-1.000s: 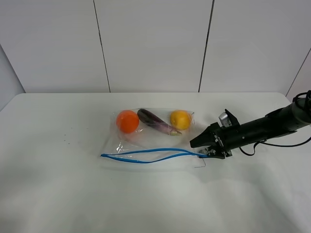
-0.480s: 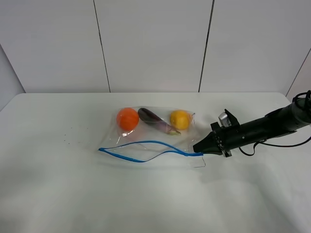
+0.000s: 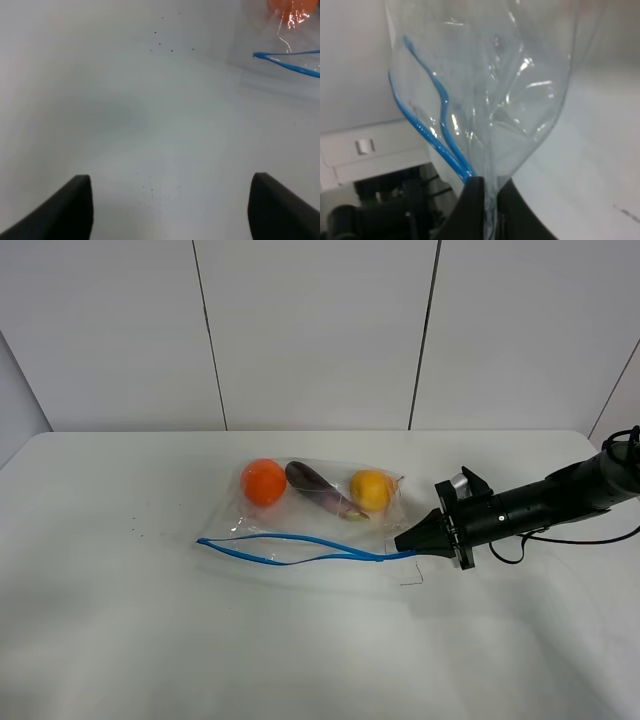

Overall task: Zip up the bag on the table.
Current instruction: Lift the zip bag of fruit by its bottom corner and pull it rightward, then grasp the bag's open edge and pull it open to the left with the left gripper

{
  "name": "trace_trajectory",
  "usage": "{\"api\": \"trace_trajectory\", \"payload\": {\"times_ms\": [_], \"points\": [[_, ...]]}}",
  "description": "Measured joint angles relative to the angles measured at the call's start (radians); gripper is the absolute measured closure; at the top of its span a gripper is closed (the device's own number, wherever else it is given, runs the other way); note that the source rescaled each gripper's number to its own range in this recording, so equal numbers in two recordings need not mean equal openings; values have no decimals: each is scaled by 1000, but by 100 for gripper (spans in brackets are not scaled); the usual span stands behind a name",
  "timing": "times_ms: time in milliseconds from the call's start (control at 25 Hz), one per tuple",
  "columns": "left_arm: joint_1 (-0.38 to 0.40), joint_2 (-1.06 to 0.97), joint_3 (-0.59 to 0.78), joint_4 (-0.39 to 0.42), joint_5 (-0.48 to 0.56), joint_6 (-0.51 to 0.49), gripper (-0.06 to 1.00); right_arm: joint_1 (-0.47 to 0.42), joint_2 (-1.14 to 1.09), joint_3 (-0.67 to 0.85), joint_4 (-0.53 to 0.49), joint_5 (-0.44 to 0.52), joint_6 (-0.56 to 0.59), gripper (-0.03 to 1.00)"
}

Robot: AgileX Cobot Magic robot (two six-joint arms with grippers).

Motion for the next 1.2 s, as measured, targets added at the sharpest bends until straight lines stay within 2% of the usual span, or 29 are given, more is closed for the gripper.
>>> {"api": "trace_trajectory", "payload": {"times_ms": [280,520,760,1200], "points": [[0,0,0,0,0,0,-6,11,-24,-2,9,3,170,97],[0,0,0,0,0,0,-6,71,-70,-2,99,3,258,97],[0,0,0,0,0,0,-6,104,-101,-2,146,4,273,97],[0,0,0,0,0,0,-6,80,-108,-2,129,6,280,97]]}}
